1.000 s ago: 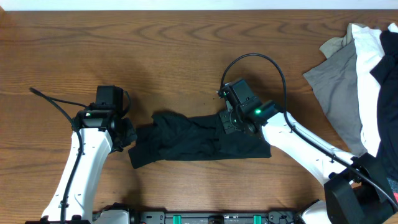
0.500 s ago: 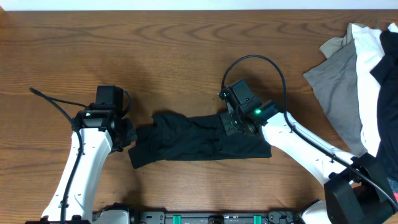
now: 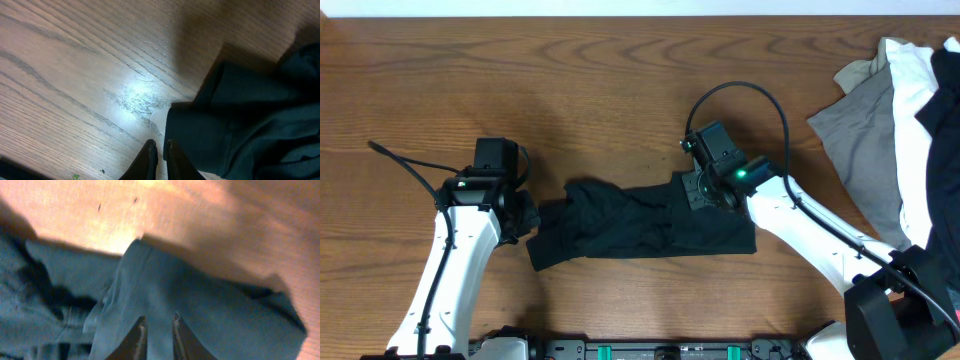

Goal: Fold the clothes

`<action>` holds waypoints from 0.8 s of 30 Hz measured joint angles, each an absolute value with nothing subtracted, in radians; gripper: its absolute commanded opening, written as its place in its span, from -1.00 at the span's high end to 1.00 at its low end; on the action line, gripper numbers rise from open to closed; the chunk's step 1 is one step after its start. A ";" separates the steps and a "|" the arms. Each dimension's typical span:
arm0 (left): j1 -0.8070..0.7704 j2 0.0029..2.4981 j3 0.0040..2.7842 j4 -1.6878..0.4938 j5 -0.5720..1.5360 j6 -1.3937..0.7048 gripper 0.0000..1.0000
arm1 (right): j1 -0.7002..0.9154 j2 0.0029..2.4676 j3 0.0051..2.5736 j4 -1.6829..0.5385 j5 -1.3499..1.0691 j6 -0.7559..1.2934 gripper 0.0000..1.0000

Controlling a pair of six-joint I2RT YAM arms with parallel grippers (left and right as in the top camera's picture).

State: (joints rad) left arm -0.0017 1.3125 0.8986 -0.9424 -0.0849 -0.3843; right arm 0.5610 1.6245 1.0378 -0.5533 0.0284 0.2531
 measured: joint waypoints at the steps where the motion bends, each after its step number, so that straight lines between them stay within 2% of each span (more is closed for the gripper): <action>1: -0.002 1.312 0.899 -0.942 -0.085 -0.384 0.79 | 0.559 1.625 1.039 -0.548 0.035 0.253 0.73; 10: -0.002 1.312 0.899 -0.943 -0.085 -0.384 0.78 | 0.556 1.684 1.049 -0.534 0.034 0.253 0.70; 11: -0.002 1.312 0.899 -0.943 -0.085 -0.384 0.52 | 0.556 1.704 1.049 -0.535 0.029 0.253 0.69; 14: -0.002 1.312 0.899 -0.943 -0.084 -0.379 0.25 | 0.556 1.765 1.050 -0.548 0.012 0.253 0.67; 18: -0.002 1.312 0.899 -0.943 -0.082 -0.376 0.05 | 0.556 1.814 1.053 -0.556 0.000 0.253 0.61; 24: -0.002 1.312 0.899 -0.939 -0.050 -0.356 -0.08 | 0.556 1.807 1.060 -0.561 -0.006 0.253 0.44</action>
State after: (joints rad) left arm -0.0017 1.3125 0.8986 -0.9386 -0.0498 -0.3557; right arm 0.5556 1.8072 1.0595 -0.5613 -0.0063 0.2527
